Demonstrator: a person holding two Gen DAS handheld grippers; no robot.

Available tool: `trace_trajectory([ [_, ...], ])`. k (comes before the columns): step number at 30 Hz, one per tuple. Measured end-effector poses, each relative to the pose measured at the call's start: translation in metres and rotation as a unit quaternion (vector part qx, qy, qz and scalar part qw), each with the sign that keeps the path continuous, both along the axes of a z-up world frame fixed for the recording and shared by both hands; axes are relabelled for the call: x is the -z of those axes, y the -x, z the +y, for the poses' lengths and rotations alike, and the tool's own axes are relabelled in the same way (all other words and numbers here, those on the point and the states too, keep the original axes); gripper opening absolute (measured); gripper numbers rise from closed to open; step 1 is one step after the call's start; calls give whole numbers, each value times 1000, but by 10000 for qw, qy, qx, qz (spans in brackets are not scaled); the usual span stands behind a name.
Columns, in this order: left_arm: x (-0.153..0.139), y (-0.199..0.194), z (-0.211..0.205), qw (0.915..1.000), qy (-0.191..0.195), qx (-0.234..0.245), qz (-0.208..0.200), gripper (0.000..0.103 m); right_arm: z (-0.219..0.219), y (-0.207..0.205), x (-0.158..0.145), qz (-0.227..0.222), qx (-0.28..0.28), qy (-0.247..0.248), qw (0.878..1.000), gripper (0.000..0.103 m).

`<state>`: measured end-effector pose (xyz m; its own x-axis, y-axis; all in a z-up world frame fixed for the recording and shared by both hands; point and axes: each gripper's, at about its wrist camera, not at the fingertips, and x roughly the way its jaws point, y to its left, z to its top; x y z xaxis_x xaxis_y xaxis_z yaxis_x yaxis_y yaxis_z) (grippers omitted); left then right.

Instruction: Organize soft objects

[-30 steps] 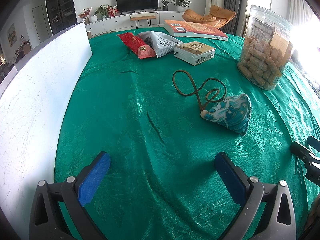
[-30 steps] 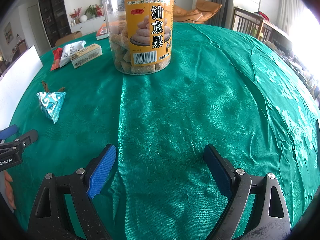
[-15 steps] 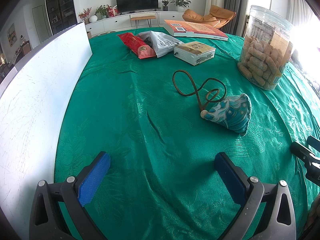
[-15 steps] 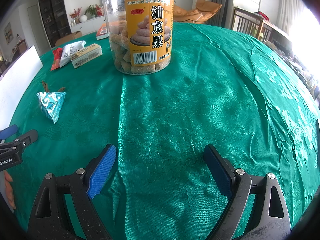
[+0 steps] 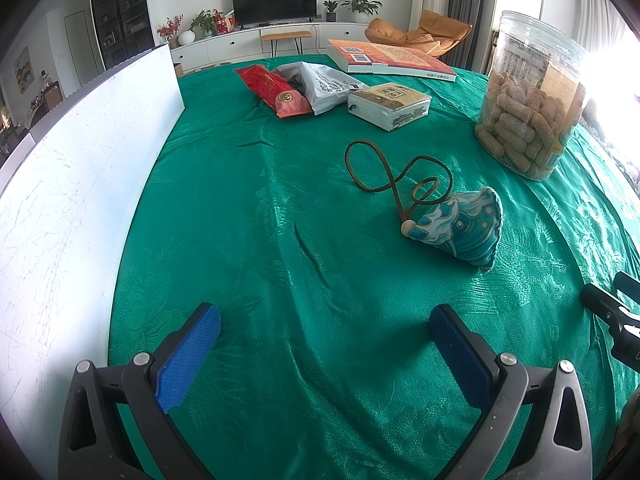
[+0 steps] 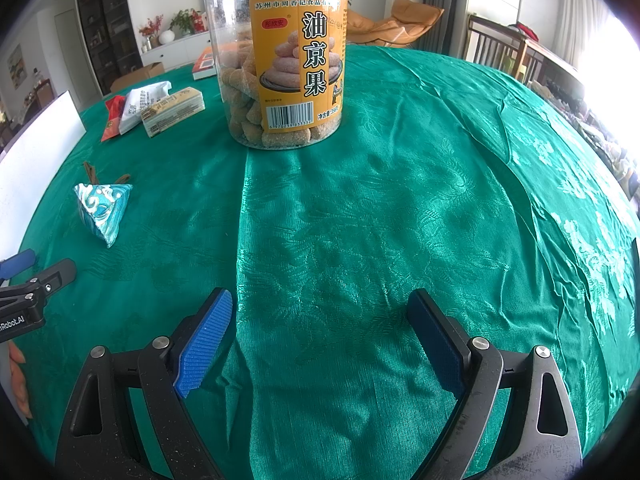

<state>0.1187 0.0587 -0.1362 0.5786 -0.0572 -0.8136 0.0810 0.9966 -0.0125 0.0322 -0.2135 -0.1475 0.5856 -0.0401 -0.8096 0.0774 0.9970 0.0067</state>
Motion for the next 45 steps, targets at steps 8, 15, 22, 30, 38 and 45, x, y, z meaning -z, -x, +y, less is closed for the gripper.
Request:
trace_trajectory([
  [8,-1,-3,-1,9999,-14,77,111,103,1,0,0,0,-2,-1,10000,91],
  [15,-59,-22,11,9978,654,-65,-31,103,1,0,0,2,-4,1,10000,91],
  [22,-92,-144,12,9926,1106,-387,306,103,2,0,0,2,-7,-2,10000,91],
  [30,-42,-269,1,9912,787,-600,877,102,2,-1,0,3,-8,-1,10000,91],
  [38,-8,-302,-17,9924,36,-870,870,83,4,-1,1,17,-29,-5,10000,93],
  [45,-46,-252,-31,9946,804,222,612,54,5,-1,1,26,-39,-6,10000,94],
])
